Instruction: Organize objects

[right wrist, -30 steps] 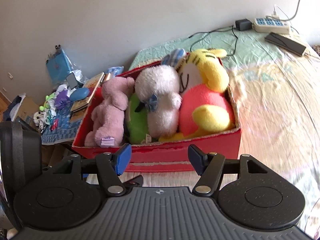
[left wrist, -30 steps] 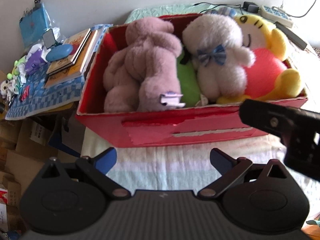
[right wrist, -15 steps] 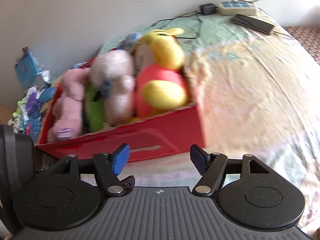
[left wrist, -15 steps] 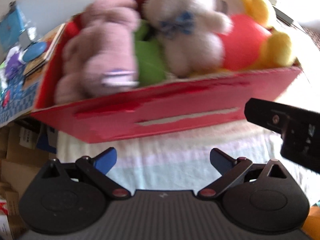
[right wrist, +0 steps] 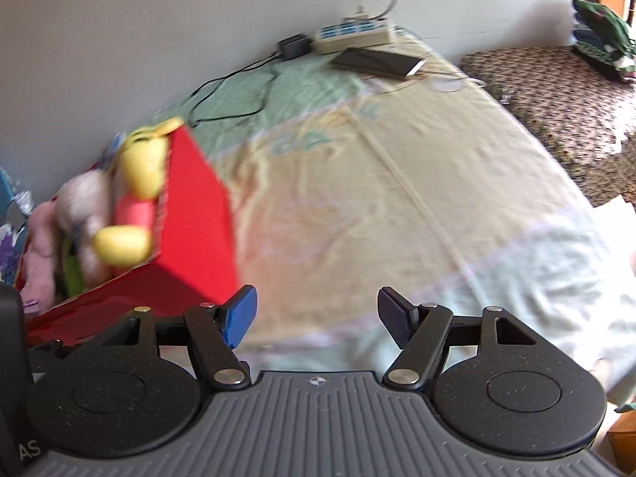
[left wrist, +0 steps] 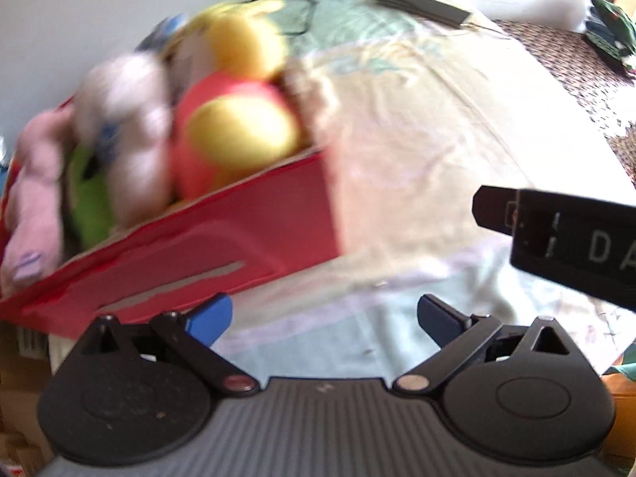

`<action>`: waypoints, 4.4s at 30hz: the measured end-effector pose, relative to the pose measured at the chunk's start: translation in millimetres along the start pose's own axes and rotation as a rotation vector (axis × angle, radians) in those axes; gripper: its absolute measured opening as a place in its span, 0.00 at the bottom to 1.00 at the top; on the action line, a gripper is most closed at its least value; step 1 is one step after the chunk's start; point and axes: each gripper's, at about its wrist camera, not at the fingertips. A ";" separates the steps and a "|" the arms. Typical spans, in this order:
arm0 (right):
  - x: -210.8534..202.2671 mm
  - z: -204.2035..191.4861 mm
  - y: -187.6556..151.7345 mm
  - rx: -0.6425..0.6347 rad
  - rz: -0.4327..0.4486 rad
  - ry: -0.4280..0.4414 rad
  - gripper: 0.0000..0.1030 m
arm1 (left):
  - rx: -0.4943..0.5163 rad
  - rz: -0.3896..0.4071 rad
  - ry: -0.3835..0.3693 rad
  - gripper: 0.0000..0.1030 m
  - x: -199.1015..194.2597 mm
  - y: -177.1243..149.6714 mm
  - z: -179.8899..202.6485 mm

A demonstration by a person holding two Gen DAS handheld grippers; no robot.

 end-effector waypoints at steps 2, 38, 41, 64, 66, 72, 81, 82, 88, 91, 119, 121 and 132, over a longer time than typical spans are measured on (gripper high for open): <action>-3.3 14.7 2.8 0.011 0.007 -0.011 0.68 | 0.014 0.010 -0.002 0.97 -2.6 6.7 12.8; -25.4 -22.0 56.4 -0.141 0.075 0.107 0.72 | -0.130 0.152 0.235 0.98 -70.9 53.4 -20.7; -29.2 -44.3 57.2 -0.162 0.075 0.120 0.72 | -0.155 0.145 0.247 0.98 -74.0 51.3 -43.8; -14.5 -173.6 38.7 -0.250 0.105 0.106 0.78 | -0.269 0.157 0.250 0.98 -73.7 22.4 -184.6; -13.4 -179.2 37.4 -0.249 0.101 0.110 0.78 | -0.270 0.160 0.244 0.98 -73.2 20.1 -192.3; -7.6 -194.7 30.8 -0.241 0.091 0.101 0.78 | -0.275 0.164 0.230 0.98 -69.5 12.4 -209.3; -2.0 -210.7 30.2 -0.265 0.097 0.075 0.78 | -0.281 0.167 0.198 0.98 -63.0 9.5 -223.1; -0.7 -211.5 30.5 -0.267 0.095 0.072 0.78 | -0.282 0.169 0.200 0.98 -62.3 9.4 -224.2; 6.7 -216.7 28.6 -0.307 0.098 0.057 0.78 | -0.312 0.168 0.204 1.00 -54.2 7.3 -231.0; 7.6 -214.3 28.7 -0.301 0.099 0.063 0.78 | -0.307 0.162 0.212 1.00 -51.1 7.1 -230.3; 14.3 -195.6 29.3 -0.289 0.097 0.098 0.78 | -0.286 0.167 0.213 1.00 -53.4 10.4 -209.5; 15.0 -196.2 28.5 -0.293 0.094 0.103 0.78 | -0.285 0.171 0.211 1.00 -53.8 9.7 -209.2; 18.1 -197.4 27.8 -0.293 0.090 0.108 0.78 | -0.289 0.167 0.217 1.00 -49.5 9.5 -211.4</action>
Point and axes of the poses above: each gripper's, at about its wrist camera, not at the fingertips, and x roughly the way its jaws point, z to its right, y to its top, and after that the axes turned 3 degrees about x, right-handed
